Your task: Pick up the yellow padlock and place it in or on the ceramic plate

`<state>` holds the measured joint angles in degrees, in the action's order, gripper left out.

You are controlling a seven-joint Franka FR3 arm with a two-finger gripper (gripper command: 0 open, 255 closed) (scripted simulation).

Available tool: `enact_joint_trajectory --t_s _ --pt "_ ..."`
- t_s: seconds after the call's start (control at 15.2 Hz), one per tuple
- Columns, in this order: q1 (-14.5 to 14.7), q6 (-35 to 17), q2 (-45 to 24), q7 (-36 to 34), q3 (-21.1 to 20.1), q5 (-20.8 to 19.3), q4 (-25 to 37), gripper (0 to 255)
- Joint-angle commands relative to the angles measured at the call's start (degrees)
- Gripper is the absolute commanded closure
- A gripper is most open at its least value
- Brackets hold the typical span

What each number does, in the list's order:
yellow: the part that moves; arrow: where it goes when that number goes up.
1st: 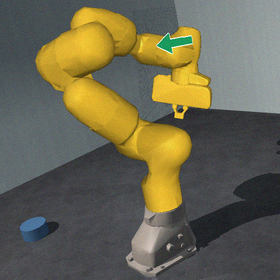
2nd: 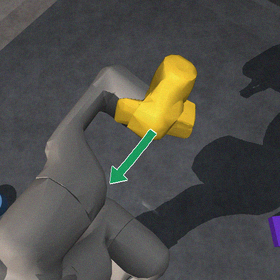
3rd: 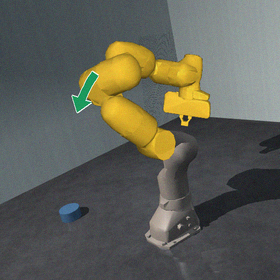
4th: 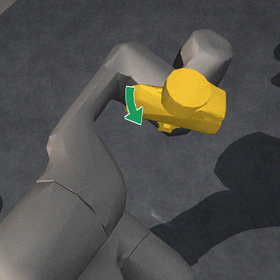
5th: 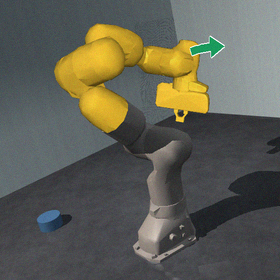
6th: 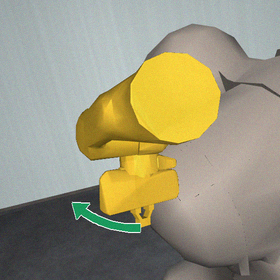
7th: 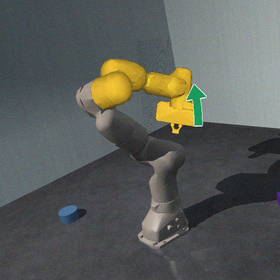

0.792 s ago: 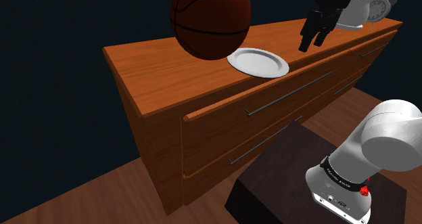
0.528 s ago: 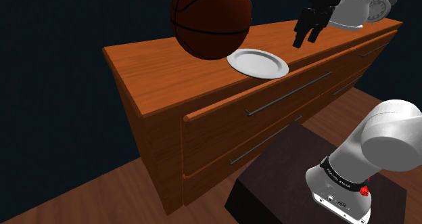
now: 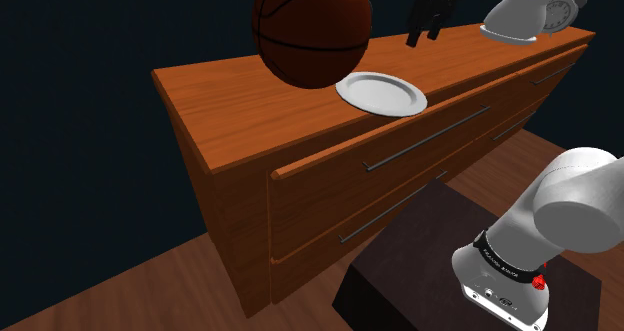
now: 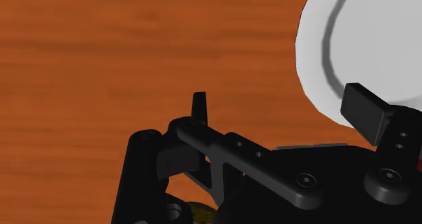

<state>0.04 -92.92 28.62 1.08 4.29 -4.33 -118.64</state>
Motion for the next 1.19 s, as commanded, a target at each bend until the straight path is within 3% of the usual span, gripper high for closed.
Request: enact_joint_trajectory --t_s 0.0,0.53,0.99,1.12 --pt "-0.15 -1.45 -3.73 1.69 0.94 -0.58 3.32 0" --pt "-0.52 -4.01 -18.90 7.33 3.50 -0.86 19.89 0" --pt "-1.64 -2.36 -34.05 12.40 5.16 0.84 40.13 0" --pt "-1.78 -2.97 -34.77 12.63 5.20 0.95 40.41 0"
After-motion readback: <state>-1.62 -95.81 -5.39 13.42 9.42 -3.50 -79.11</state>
